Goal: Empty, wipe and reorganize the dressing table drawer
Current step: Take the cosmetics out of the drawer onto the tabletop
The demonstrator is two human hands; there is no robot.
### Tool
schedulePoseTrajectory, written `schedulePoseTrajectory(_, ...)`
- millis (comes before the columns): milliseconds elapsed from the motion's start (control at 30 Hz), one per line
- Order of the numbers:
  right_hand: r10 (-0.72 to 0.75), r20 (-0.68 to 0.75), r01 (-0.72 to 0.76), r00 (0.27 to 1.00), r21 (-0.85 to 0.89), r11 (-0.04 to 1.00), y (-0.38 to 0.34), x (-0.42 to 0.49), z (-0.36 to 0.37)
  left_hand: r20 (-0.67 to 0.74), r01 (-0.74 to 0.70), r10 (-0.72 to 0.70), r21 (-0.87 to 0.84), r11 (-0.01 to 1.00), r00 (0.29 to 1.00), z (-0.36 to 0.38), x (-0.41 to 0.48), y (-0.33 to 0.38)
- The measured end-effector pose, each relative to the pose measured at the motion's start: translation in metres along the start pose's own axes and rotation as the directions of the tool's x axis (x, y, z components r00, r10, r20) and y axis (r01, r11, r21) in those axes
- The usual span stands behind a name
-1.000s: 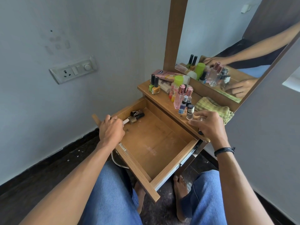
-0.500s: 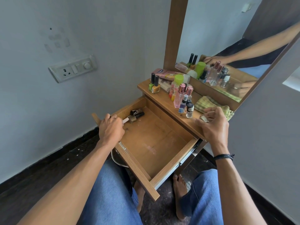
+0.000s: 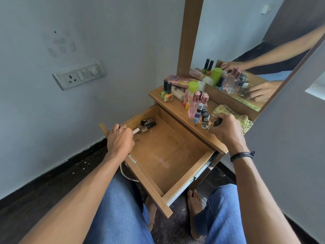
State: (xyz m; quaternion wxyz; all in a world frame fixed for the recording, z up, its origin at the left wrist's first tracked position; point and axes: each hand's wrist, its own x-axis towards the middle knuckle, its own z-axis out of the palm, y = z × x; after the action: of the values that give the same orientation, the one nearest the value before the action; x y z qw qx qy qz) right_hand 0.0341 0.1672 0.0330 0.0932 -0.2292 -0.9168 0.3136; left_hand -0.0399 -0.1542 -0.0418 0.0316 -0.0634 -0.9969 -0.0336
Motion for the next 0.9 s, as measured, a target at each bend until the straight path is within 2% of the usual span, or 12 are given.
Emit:
schedulePoseTrajectory(400, 0.081, -0.060, -0.058, 0.995, 0.315, 0.947, 0.014, -0.019, 0.009, 0.001, 0.008, -0.008, -0.005, 1.000, 1.000, -0.004, -0.001, 0.001)
schedulePoseTrajectory(767, 0.122, -0.191, -0.060, 0.974, 0.304, 0.951, 0.012, -0.032, 0.023, -0.021, 0.067, -0.065, 0.076, 0.995, 0.998, -0.005, -0.003, 0.004)
schedulePoseTrajectory(833, 0.137, -0.276, -0.055, 0.951, 0.284, 0.957, 0.009, -0.041, 0.024, -0.034, 0.084, -0.081, 0.087, 0.993, 0.996, -0.006, -0.004, 0.005)
schedulePoseTrajectory(900, 0.099, -0.473, 0.064, 0.876, 0.317, 0.946, 0.003, -0.060, 0.030, -0.032, 0.087, -0.084, 0.095, 0.992, 0.996, -0.006, -0.004, 0.006)
